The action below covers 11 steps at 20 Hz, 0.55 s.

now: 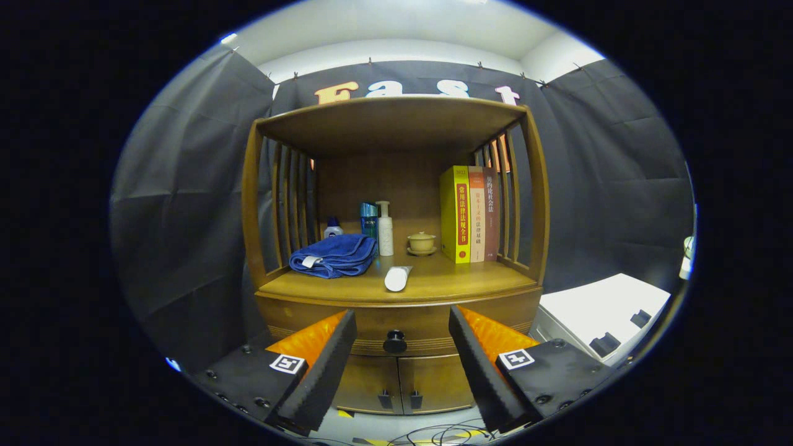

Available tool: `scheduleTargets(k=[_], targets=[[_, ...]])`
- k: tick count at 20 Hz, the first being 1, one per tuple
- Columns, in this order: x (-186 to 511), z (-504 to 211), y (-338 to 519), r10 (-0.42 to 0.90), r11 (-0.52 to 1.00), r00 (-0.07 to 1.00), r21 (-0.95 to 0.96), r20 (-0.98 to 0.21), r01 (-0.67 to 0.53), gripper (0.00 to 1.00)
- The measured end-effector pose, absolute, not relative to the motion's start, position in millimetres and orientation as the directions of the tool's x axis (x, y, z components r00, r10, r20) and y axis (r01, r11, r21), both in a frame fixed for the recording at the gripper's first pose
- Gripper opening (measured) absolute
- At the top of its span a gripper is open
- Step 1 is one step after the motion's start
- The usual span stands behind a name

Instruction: Pull open the drawer, take out the items inside it, and place them on the countertop above the cabinet.

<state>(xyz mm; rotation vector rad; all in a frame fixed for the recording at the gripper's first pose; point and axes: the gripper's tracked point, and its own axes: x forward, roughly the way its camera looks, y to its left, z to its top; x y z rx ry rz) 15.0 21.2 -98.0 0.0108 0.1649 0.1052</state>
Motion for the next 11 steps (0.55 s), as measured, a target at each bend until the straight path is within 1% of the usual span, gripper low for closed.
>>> scheduleTargets(k=[5,9,11], targets=[[-23.6,-73.1,16.5,0.127,0.991,0.983,0.047,-0.133,-0.122,0.98],[-26.6,-63.3,8.7,0.118,0.992,0.988,0.056,-0.104,-0.112,0.98],[-26.7,-66.7,10.6,0.123,0.991,0.986,0.060,-0.109,-0.116,0.98]])
